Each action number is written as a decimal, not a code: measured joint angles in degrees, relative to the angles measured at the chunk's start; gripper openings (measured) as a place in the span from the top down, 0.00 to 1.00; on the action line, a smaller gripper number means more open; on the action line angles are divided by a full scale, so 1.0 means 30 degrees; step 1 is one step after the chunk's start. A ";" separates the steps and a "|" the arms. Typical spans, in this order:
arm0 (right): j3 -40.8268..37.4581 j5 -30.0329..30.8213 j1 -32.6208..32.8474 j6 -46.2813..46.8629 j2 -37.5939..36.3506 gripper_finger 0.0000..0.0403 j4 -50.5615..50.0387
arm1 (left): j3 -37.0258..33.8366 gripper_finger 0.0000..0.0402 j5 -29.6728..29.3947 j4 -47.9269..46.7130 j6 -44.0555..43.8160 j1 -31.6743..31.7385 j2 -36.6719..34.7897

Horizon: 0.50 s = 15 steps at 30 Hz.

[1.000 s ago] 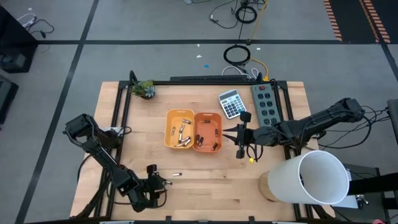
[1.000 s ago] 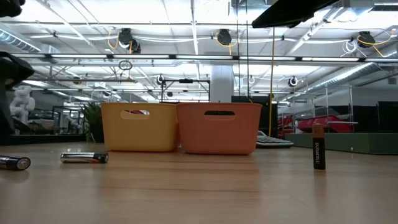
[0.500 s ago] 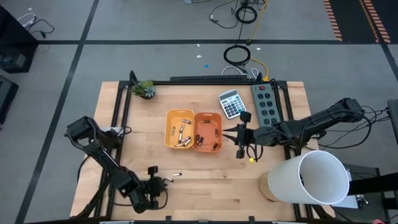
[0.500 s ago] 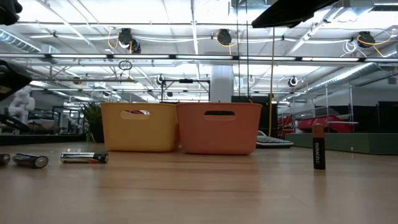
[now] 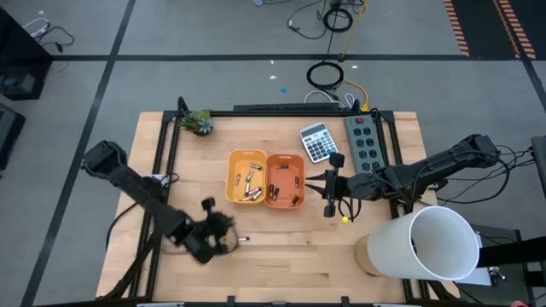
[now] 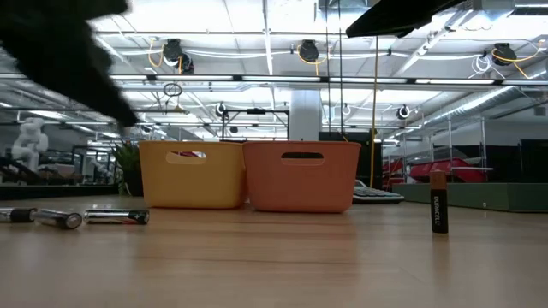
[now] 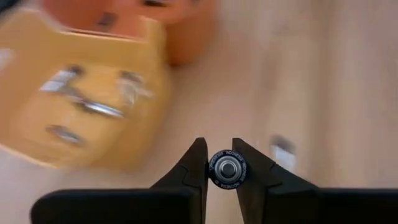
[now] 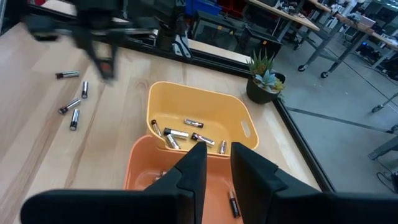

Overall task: Sort batteries
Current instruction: Put the silver battery into the yellow bin

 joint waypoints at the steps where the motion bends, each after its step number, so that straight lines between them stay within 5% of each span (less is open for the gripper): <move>1: 0.0000 -0.0005 -0.0001 -0.0006 0.0000 0.84 -0.0005 | 0.0000 0.87 -0.0176 -0.0215 0.0321 0.0708 -0.0239; 10: 0.0000 -0.0005 -0.0001 -0.0020 0.0000 0.84 -0.0049 | 0.0015 0.86 0.0018 0.1541 0.5312 0.6216 -0.1166; 15: 0.0000 -0.0062 0.0007 0.0025 0.0000 0.84 -0.0106 | 0.0015 0.69 0.1434 0.1482 0.5431 0.8287 -0.1144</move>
